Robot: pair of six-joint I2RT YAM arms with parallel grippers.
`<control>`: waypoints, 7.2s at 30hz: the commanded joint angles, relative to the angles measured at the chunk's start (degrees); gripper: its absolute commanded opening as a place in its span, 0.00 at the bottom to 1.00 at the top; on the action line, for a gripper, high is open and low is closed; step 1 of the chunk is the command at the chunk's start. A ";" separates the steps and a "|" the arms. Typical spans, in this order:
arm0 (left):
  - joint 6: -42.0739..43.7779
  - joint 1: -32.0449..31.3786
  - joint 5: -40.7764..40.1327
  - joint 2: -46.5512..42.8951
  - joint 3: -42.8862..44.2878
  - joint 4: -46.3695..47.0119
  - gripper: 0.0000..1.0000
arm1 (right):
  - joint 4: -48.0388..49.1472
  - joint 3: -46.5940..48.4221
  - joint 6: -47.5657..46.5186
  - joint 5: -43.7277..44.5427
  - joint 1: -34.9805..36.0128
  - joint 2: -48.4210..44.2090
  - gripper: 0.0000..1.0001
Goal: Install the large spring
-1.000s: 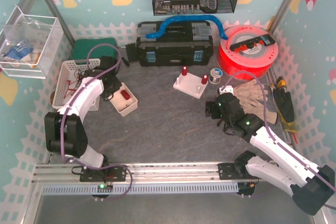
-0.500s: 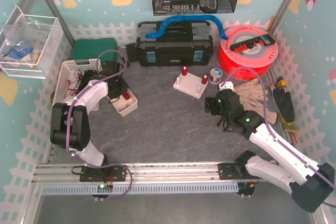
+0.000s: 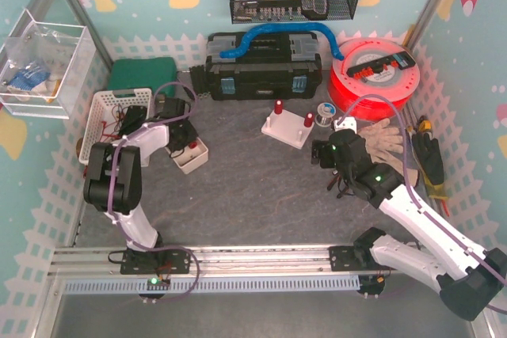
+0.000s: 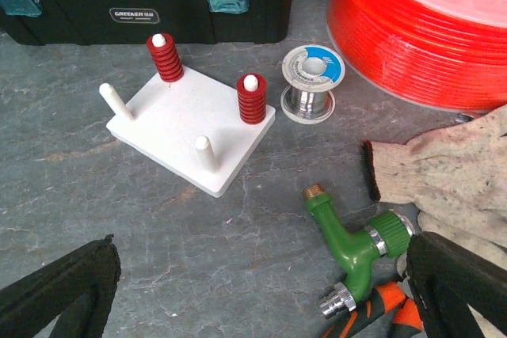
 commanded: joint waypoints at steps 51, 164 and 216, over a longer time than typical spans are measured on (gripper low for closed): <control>3.20 0.41 0.92 -14.88 0.84 -3.24 0.14 | -4.49 9.98 3.66 -7.11 -0.60 6.44 0.96; 11.39 -2.01 4.20 -24.53 -10.56 15.23 0.99 | 10.49 19.58 -7.67 -21.88 -12.15 45.01 0.00; 8.21 9.46 0.87 -10.54 -1.41 -14.22 0.20 | -2.87 20.37 -6.63 -22.06 -12.21 28.18 0.70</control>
